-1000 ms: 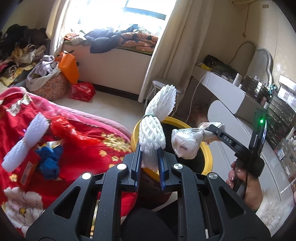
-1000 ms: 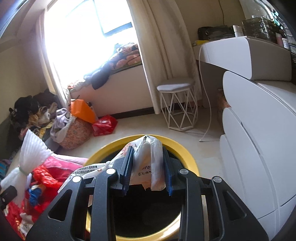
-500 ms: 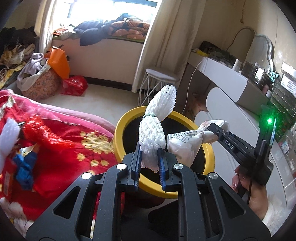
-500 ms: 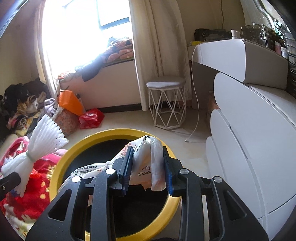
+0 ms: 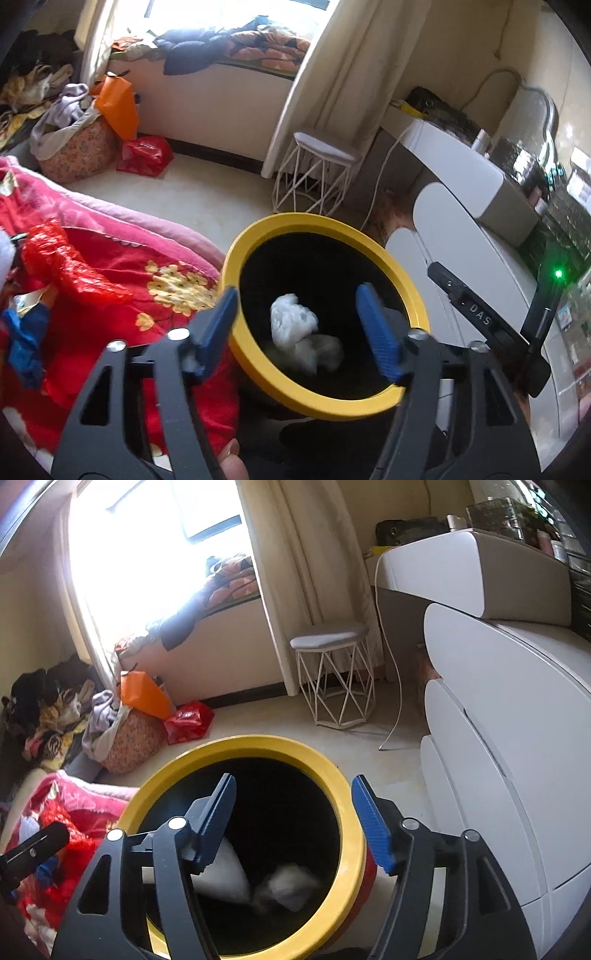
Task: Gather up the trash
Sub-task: 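Open both tools to drop foam net and bag into the bin, then move both tools back to the bedspread trash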
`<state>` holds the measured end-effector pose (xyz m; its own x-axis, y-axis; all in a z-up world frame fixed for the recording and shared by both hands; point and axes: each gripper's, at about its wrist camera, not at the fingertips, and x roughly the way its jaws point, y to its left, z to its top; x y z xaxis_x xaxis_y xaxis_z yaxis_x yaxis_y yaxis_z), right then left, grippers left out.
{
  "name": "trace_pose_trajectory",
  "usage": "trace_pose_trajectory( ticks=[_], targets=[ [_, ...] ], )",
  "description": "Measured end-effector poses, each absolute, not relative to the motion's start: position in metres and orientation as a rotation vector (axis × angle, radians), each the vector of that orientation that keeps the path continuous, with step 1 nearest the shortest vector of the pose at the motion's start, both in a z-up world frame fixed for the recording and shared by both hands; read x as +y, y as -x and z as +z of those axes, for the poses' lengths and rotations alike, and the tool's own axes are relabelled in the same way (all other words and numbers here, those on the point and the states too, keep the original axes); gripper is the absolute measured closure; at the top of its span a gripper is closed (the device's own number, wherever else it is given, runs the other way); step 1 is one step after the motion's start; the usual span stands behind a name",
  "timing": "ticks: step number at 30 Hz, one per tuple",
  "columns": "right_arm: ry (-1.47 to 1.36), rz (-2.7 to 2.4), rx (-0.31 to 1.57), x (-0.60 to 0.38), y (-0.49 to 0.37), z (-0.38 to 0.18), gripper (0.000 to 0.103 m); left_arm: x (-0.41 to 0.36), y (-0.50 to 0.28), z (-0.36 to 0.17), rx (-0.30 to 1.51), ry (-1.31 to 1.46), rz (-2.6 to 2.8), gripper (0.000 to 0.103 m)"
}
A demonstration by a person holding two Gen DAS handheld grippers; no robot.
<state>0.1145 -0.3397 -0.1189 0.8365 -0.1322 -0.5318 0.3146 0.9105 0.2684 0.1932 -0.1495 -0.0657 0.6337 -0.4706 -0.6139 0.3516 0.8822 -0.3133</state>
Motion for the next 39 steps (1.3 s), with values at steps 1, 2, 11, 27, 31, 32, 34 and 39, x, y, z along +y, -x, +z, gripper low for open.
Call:
trace_pose_trajectory(
  ticks=[1,2,11,27,31,32,34,39],
  targets=[
    [-0.361,-0.239,0.521,-0.339,-0.113,-0.118,0.037,-0.146,-0.191,-0.064,0.739,0.178,-0.460,0.027],
    [-0.365,-0.235,0.510,-0.339,-0.112,-0.116,0.035,-0.142,-0.188,-0.063,0.731,0.185,-0.452,0.023],
    [-0.345,-0.133,0.431,-0.314,-0.103,-0.098,0.024,-0.111,-0.166,-0.051,0.665,0.198,-0.363,0.011],
    [-0.268,0.065,0.390,-0.253,-0.089,-0.073,0.018,-0.063,-0.140,-0.028,0.568,0.205,-0.271,0.011],
    [-0.246,0.115,0.394,-0.237,-0.089,-0.069,0.018,-0.052,-0.137,-0.026,0.555,0.214,-0.248,0.011],
    [-0.242,0.124,0.395,-0.234,-0.089,-0.068,0.018,-0.049,-0.137,-0.025,0.553,0.216,-0.243,0.011],
    [-0.236,0.151,0.402,-0.227,-0.089,-0.067,0.018,-0.042,-0.135,-0.025,0.548,0.219,-0.228,0.011],
    [-0.206,0.209,0.416,-0.208,-0.092,-0.064,0.018,-0.022,-0.133,-0.024,0.537,0.233,-0.189,0.011]
  ],
)
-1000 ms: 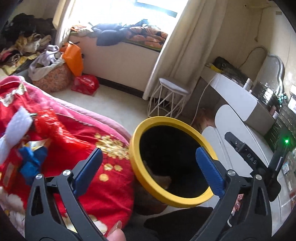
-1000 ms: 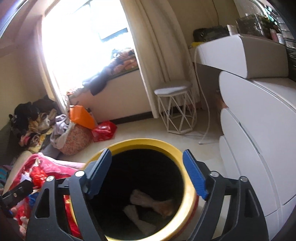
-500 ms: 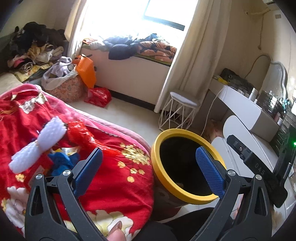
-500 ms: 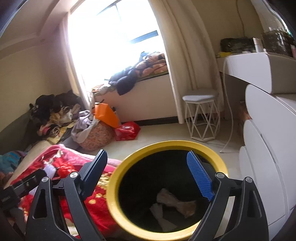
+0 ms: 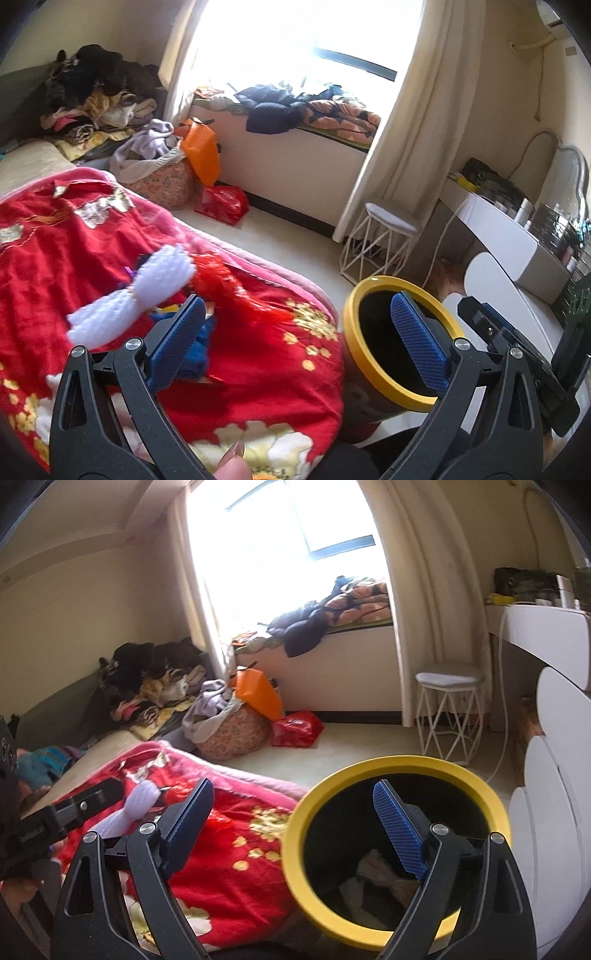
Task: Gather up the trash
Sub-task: 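Move both tools back to the bedspread trash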
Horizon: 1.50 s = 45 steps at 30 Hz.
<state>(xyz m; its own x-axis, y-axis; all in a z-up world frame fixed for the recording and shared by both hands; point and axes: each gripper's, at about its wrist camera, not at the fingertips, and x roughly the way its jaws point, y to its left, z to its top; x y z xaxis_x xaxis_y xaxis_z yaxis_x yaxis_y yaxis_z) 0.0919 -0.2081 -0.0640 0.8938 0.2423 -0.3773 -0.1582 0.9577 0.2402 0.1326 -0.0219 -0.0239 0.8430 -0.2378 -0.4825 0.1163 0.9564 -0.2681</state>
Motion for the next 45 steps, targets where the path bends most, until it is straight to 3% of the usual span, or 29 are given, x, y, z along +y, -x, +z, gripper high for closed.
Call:
trace_pose_trajectory(
  ticks=[21,40,42,43,45],
  targets=[
    [-0.058,0.402,0.486,-0.128,-0.125,-0.057,0.018,0.061,-0.127,-0.021,0.501,0.321,-0.025,0.011],
    [0.211,0.400,0.733,-0.054,-0.216,-0.138,0.018,0.133,-0.135,-0.081,0.638,0.509,0.036,0.011],
    [0.225,0.414,0.748,-0.049,-0.223,-0.143,0.024,0.134,-0.135,-0.085,0.644,0.528,0.024,0.011],
    [0.227,0.427,0.759,-0.048,-0.224,-0.145,0.033,0.133,-0.136,-0.086,0.646,0.536,0.013,0.011],
    [0.199,0.487,0.801,-0.046,-0.229,-0.150,0.063,0.132,-0.136,-0.088,0.647,0.550,-0.012,0.018]
  ],
)
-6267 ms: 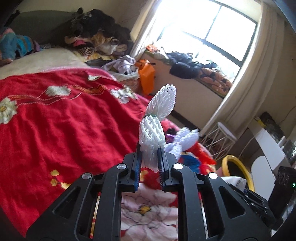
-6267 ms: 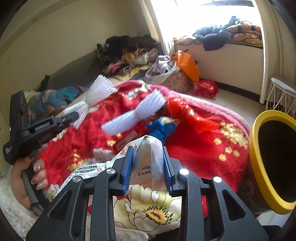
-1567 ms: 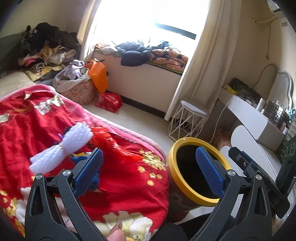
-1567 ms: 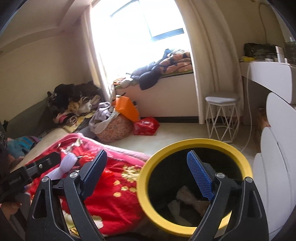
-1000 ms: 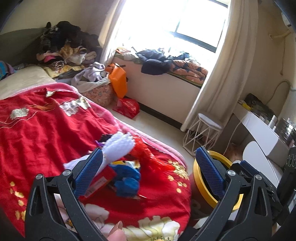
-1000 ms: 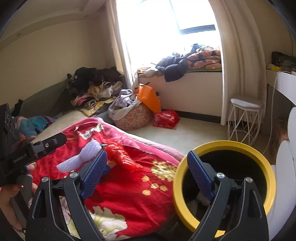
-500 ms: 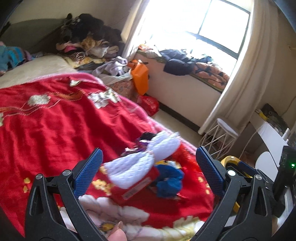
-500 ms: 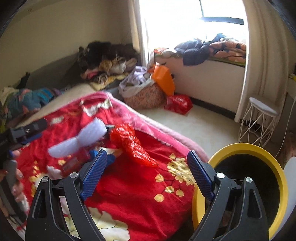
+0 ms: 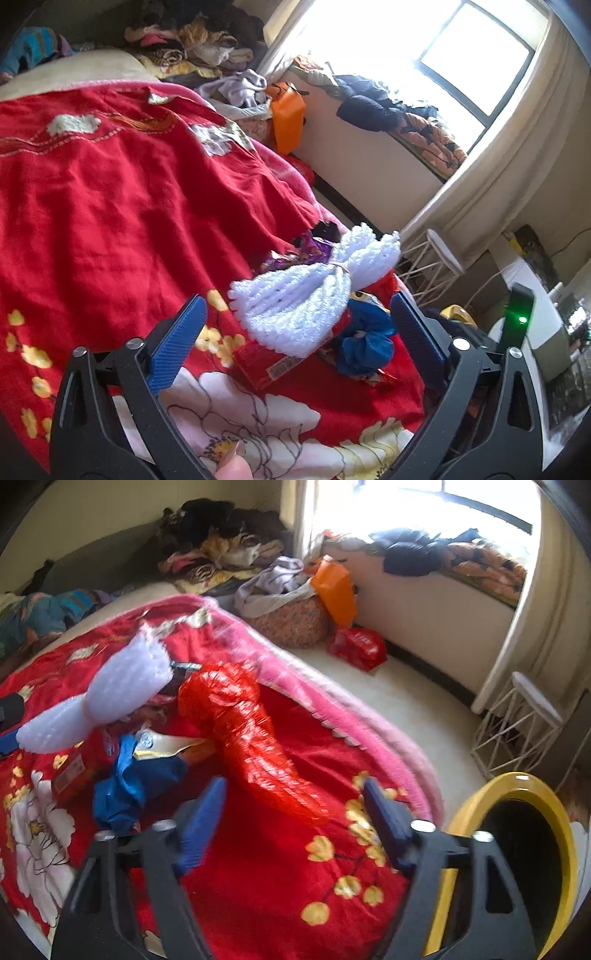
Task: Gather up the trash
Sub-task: 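Move both tools back to the bedspread trash, then grasp white foam net with left tool while right tool grasps red plastic bag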
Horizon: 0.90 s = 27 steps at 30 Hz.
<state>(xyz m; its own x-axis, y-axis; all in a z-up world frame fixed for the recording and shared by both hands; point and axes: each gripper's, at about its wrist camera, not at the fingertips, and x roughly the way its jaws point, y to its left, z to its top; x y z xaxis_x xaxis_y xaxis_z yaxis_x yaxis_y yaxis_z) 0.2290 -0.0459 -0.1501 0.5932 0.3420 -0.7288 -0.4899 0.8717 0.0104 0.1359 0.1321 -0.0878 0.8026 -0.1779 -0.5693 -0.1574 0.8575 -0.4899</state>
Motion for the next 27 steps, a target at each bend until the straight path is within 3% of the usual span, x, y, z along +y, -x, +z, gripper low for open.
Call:
trace_pose_trajectory(
  ticks=[1,2,7,15,27],
  targets=[
    [0.177,0.510,0.815,-0.046,-0.229,-0.151,0.087,0.131,-0.136,-0.088,0.650,0.553,-0.020,0.024],
    [0.152,0.526,0.824,-0.047,-0.229,-0.151,0.093,0.130,-0.137,-0.089,0.656,0.554,-0.029,0.026],
    [0.081,0.557,0.802,-0.058,-0.209,-0.144,0.094,0.124,-0.138,-0.093,0.678,0.545,-0.039,0.055],
    [-0.065,0.528,0.774,-0.091,-0.181,-0.131,0.094,0.119,-0.137,-0.087,0.672,0.516,-0.053,0.085],
    [-0.132,0.514,0.709,-0.121,-0.158,-0.105,0.094,0.107,-0.128,-0.048,0.563,0.490,-0.116,0.090]
  ],
)
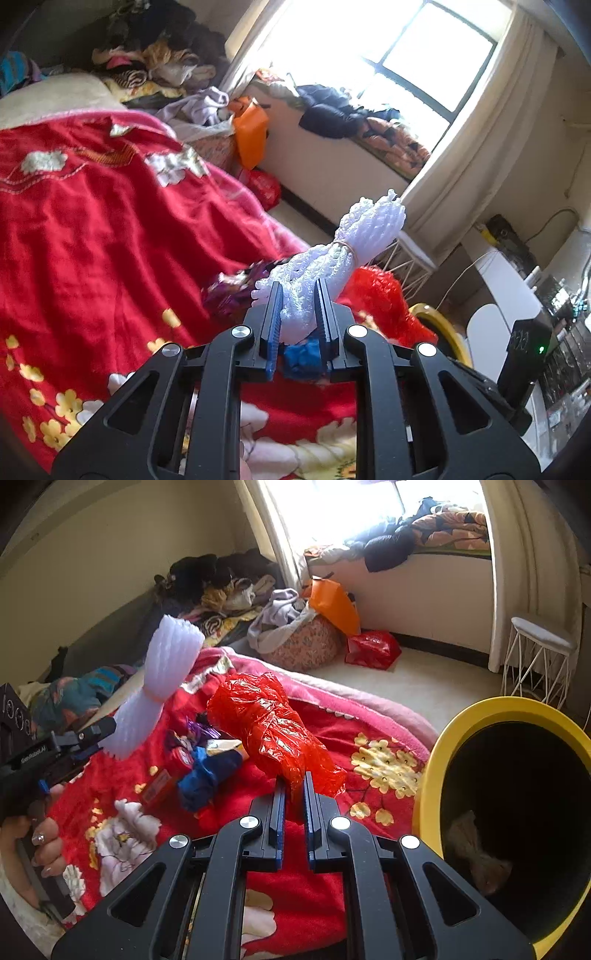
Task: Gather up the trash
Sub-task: 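Grasp white foam net with left tool while right tool grasps red plastic bag, then carry foam net and red bag over the bin with both tools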
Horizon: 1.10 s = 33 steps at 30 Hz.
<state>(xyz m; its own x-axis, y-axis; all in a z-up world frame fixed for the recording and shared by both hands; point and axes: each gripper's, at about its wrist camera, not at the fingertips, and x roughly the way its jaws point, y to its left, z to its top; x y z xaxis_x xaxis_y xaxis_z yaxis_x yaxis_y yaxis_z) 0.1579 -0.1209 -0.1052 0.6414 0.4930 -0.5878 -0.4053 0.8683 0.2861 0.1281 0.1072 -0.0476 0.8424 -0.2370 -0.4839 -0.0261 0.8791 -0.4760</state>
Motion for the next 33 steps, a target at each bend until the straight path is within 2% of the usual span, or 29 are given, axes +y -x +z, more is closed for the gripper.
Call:
trace_pose_trajectory(
  ticks=[33],
  targets=[
    [-0.246,0.355,0.557,-0.198,-0.127,-0.062,0.095,0.054,-0.120,-0.007,0.518,0.425,-0.241,0.091]
  ],
)
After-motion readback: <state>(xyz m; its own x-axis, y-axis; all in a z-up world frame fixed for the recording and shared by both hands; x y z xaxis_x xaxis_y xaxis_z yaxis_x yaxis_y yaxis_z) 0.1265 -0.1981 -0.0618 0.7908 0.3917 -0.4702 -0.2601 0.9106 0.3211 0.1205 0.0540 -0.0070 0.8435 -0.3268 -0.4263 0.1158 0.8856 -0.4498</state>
